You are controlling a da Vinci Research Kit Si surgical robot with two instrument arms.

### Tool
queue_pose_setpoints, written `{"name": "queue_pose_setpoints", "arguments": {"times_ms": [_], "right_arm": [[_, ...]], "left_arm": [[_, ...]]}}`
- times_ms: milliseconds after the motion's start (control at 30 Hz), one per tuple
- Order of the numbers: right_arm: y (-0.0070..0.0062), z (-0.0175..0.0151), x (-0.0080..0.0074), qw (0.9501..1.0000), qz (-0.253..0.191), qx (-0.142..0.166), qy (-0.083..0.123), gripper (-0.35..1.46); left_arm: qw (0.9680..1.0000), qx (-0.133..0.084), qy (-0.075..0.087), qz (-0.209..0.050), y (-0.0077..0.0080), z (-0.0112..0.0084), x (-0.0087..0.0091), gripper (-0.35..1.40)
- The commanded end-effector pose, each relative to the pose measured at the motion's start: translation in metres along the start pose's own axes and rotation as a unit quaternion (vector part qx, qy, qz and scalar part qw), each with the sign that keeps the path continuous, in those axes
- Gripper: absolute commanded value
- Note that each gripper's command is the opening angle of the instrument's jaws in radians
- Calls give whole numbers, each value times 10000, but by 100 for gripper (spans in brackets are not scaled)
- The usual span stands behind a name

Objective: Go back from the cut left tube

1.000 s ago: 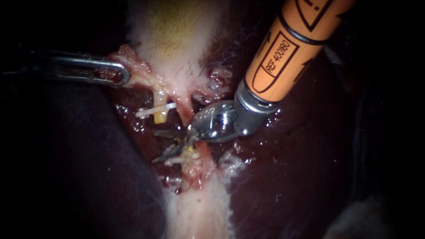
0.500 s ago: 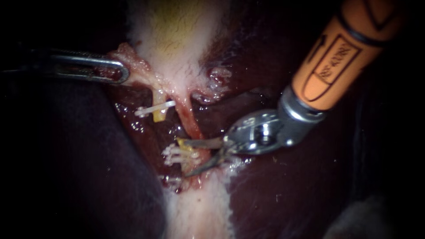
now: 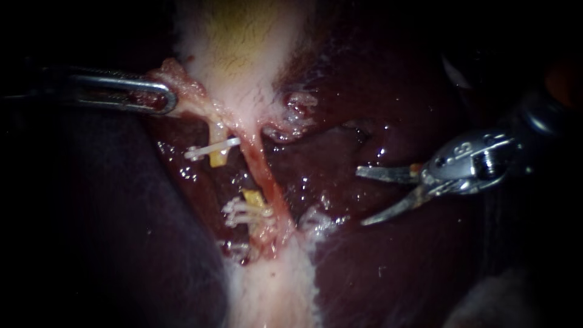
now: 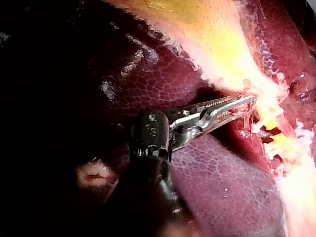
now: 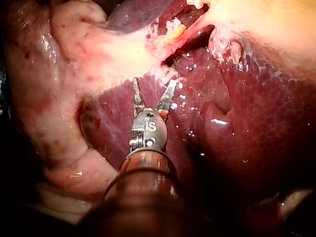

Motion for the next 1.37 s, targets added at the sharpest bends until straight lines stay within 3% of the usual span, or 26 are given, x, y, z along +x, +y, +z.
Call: {"name": "queue_pose_setpoints", "arguments": {"times_ms": [33,300,967,1367], "right_arm": [[1,-1,0,10000,32,2,-9,143],[1,-2,1,10000,15,-8,-12,145],[0,-4,1,10000,15,-5,-12,145],[3,-10,5,10000,38,4,-14,145]], "left_arm": [[10000,0,0,-1,0,0,0,-35],[10000,7,3,5,-4,3,-1,-35],[9999,78,18,64,-36,45,-14,-35],[9999,73,-2,71,-39,47,-16,-35]]}}
